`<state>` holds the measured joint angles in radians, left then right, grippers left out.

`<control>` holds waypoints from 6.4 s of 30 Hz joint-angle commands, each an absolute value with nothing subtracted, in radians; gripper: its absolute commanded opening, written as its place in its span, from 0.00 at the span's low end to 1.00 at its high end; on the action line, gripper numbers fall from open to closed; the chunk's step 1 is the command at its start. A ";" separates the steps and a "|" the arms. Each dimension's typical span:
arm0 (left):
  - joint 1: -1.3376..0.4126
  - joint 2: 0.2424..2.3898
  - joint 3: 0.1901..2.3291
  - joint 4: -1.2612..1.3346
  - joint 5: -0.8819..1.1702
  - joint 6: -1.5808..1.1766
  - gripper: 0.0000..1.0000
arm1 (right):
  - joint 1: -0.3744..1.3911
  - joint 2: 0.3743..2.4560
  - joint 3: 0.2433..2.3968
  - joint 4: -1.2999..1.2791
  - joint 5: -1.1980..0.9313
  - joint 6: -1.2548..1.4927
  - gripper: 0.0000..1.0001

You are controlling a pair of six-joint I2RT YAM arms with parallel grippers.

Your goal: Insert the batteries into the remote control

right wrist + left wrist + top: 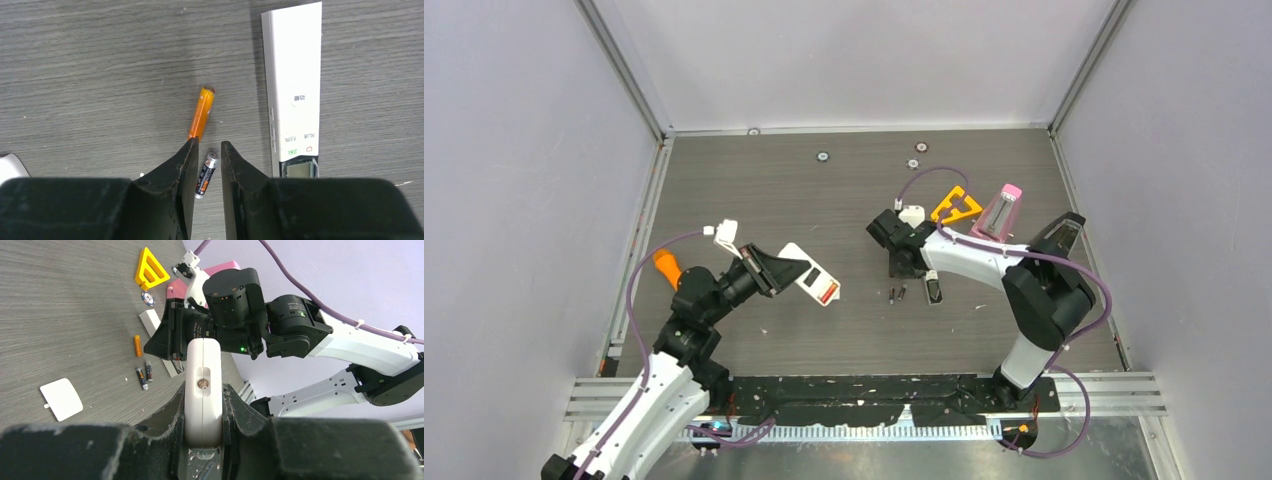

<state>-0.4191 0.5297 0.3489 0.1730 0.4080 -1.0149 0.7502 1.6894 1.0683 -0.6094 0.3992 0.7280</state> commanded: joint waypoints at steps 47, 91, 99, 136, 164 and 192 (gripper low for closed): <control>-0.422 0.602 0.409 0.175 0.454 -1.020 0.00 | 0.707 1.813 1.062 -0.493 0.231 0.640 0.26; -0.560 1.340 0.577 0.846 1.108 -1.347 0.00 | 1.238 1.151 1.373 -0.947 0.065 -0.314 0.05; -0.575 1.387 0.571 0.859 1.120 -1.370 0.00 | 1.302 1.246 1.433 -1.037 0.135 -0.321 0.06; -0.581 1.441 0.570 0.906 1.099 -1.432 0.00 | 1.414 1.443 1.519 -1.199 0.206 -0.367 0.07; -0.588 1.443 0.565 0.907 1.080 -1.436 0.00 | 1.419 1.498 1.523 -1.218 0.247 -0.365 0.28; -0.588 1.347 0.528 1.092 0.887 -1.577 0.00 | 1.331 1.025 1.379 -0.809 0.413 0.183 0.93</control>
<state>-0.5888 1.4158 0.5381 0.9264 0.9730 -1.5097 1.4014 1.0431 1.3987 -0.9615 0.3000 -0.0795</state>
